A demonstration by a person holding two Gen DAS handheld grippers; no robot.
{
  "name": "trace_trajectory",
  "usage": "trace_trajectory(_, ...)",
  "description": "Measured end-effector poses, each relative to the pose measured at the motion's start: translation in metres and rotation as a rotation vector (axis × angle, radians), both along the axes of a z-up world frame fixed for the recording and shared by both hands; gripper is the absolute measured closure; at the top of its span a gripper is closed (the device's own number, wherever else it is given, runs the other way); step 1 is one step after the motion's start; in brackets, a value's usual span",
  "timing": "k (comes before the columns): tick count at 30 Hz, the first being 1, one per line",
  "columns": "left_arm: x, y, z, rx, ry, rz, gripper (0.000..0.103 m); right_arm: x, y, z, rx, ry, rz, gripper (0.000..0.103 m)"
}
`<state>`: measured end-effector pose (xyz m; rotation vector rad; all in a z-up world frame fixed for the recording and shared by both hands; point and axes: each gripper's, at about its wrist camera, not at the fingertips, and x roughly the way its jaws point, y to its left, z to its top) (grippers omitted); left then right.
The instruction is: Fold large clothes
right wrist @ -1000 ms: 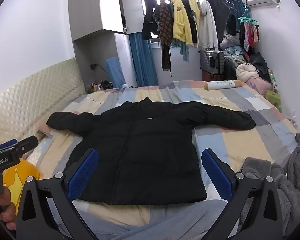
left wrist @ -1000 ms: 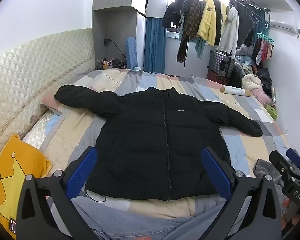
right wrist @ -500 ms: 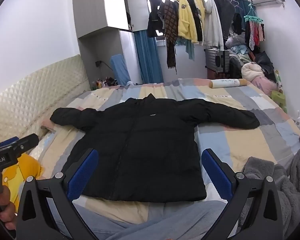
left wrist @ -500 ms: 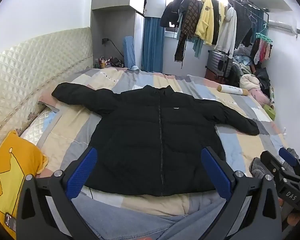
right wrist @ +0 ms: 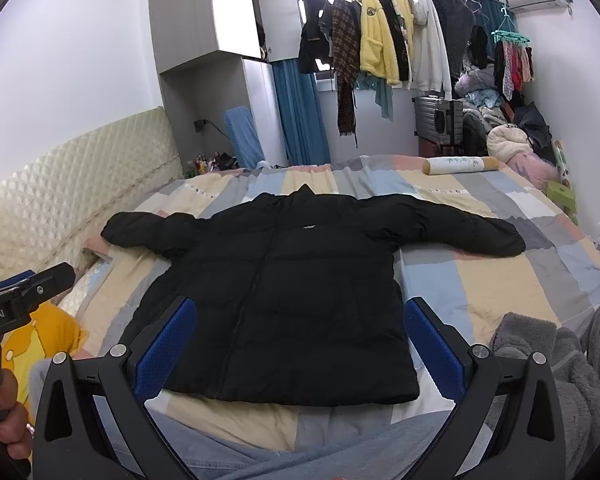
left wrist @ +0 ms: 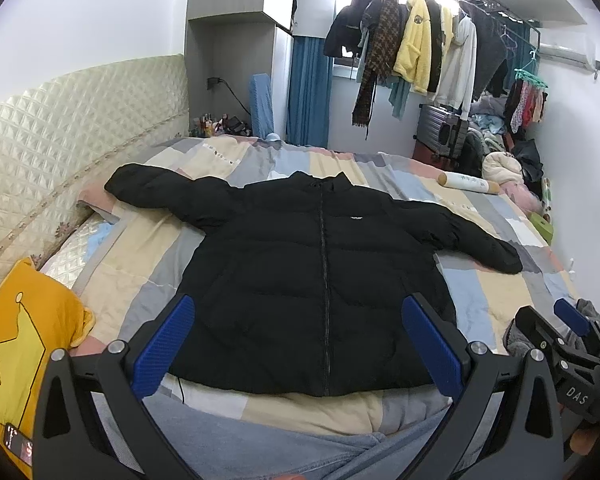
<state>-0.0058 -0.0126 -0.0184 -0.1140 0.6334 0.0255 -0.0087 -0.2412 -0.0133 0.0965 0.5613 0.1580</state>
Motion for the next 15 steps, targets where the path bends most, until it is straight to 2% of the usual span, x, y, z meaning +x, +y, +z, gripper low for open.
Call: trace_trajectory(15, 0.026, 0.016, -0.018, -0.007, 0.001, -0.010, 0.000, 0.012, 0.009, -0.013, -0.007, 0.006, -0.029, 0.000)
